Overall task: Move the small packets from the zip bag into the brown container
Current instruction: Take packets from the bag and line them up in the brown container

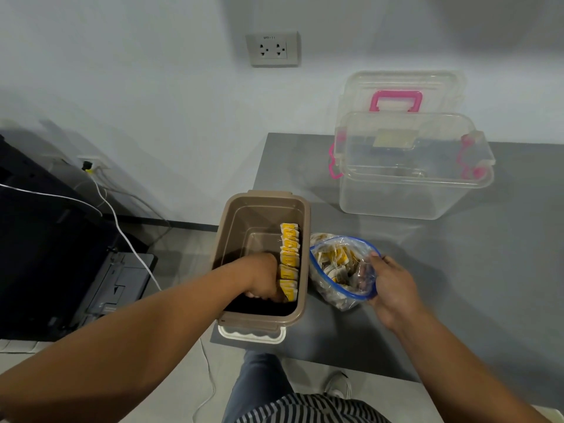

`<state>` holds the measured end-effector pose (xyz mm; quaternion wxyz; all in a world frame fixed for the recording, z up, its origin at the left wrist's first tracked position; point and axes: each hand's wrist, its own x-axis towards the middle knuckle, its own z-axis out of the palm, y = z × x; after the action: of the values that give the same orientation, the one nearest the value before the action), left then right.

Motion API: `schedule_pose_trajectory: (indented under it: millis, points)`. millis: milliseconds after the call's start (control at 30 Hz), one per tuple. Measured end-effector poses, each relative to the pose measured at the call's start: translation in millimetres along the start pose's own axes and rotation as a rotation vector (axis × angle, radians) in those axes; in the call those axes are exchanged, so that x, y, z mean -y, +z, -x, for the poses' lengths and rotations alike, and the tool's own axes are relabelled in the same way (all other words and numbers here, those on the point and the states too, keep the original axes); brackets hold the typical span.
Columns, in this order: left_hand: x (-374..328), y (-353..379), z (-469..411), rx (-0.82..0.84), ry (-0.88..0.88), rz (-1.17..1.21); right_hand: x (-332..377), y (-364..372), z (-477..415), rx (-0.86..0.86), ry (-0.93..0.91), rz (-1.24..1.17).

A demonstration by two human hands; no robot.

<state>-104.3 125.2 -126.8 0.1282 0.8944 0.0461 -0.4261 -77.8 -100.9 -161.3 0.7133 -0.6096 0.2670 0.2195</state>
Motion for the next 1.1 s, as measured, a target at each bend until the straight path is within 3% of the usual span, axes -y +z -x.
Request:
schedule_pose_trajectory:
  millis: [133, 267, 400, 667, 833, 1100]
  points:
    - [3, -22, 20, -0.124, 0.058, 0.044, -1, -3, -1, -0.003, -0.002, 0.014]
    - [-1, -42, 40, -0.364, 0.089, 0.115, -4, -4, -3, -0.010, -0.006, 0.021]
    - [-33, -48, 57, -0.530, 0.231, 0.194, -8, -6, -2, -0.001, -0.017, 0.035]
    - [-94, -19, 17, -0.487, 0.433, -0.265, -13, -15, -1, 0.010, -0.041, 0.075]
    - [-108, -11, -1, -0.539, 0.354, -0.636, -14, -23, -4, 0.005, -0.067, 0.092]
    - [-110, -21, -15, -0.507, 0.503, -0.770, -6, -30, -8, 0.008, -0.111, 0.203]
